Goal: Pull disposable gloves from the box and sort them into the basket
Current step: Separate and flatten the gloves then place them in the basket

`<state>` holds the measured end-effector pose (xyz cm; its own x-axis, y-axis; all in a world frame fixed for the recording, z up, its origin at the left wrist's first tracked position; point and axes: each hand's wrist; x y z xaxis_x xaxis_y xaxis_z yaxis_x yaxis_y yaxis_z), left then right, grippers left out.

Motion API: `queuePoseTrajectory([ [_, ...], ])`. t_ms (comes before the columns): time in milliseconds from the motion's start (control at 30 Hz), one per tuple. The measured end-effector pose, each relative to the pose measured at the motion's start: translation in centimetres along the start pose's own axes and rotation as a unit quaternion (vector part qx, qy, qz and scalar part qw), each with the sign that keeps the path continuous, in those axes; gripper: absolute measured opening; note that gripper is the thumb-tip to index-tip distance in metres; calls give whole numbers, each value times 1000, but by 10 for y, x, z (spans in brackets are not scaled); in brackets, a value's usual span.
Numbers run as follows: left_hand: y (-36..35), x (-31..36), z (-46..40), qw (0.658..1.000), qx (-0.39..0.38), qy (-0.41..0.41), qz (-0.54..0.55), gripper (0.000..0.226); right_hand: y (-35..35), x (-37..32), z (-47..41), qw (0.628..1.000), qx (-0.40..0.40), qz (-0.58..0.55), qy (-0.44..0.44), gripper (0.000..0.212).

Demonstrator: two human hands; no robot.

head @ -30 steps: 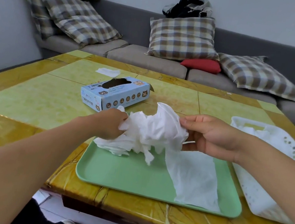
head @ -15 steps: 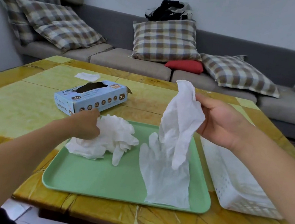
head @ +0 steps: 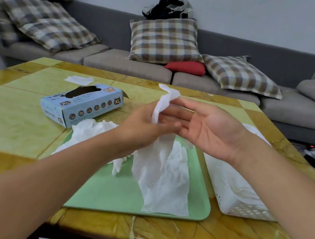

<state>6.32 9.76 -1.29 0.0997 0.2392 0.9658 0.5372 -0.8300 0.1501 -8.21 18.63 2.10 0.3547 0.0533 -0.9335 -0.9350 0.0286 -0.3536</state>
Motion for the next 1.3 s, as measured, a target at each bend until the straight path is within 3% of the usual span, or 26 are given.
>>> queuePoseTrajectory([
  [100, 0, 4, -10, 975, 72, 95, 188, 24, 6, -16, 7, 988, 68, 119, 66, 33],
  [167, 7, 9, -12, 943, 71, 153, 285, 32, 16, -22, 11, 940, 174, 275, 104, 34],
  [200, 11, 12, -10, 934, 47, 172, 309, 36, 21, -22, 12, 927, 190, 310, 93, 40],
  [267, 15, 15, -1, 922, -13, 192, 335, 40, 25, -14, 13, 952, 128, 277, -5, 50],
  [333, 15, 16, 6, 915, -65, 195, 348, 44, 21, -2, 11, 974, 69, 203, -69, 48],
  [433, 15, 18, 8, 902, -115, 183, 373, 47, 20, 0, 3, 982, 106, 156, -22, 40],
  [533, 16, 17, 2, 919, -91, 185, 337, 42, 24, -7, 3, 980, 136, 143, 12, 39],
  [700, 26, 4, -12, 983, 32, 110, 143, 31, 20, -8, 6, 973, 163, 141, 82, 39],
  [767, 23, -3, -16, 985, 140, 84, 54, 29, 16, -6, 5, 964, 177, 151, 126, 47],
  [833, 17, -1, -13, 963, 269, 22, -26, 22, 12, -3, 4, 946, 205, 185, 170, 57],
  [867, 14, 2, -12, 964, 267, 1, -18, 24, 10, 0, 3, 932, 217, 221, 188, 61],
  [933, 6, 10, -10, 990, 115, 24, 80, 47, 2, 4, 1, 906, 197, 314, 206, 72],
  [1000, 1, 15, -5, 986, -33, 59, 155, 61, -4, 10, -2, 897, 115, 384, 189, 91],
  [1033, 0, 13, -3, 980, -58, 64, 181, 58, -6, 11, -2, 899, 67, 399, 166, 100],
  [1167, -2, 3, -3, 973, 23, 120, 197, 25, -9, 5, 6, 897, -73, 429, 80, 106],
  [1233, 1, 1, -5, 956, 53, 156, 245, 24, -10, -2, 8, 896, -18, 430, 106, 92],
  [1300, 4, 5, -5, 935, 49, 183, 299, 32, -4, -11, 6, 861, 129, 459, 175, 71],
])
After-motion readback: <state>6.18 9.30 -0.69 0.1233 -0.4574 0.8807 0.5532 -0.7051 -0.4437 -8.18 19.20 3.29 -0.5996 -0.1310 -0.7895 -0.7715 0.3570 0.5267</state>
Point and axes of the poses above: each hand's wrist, its own z-axis away from the middle knuckle, its own y-axis out of the back of the hand, x = y × z, and after that the axes turned 6 degrees about -x, right-handed
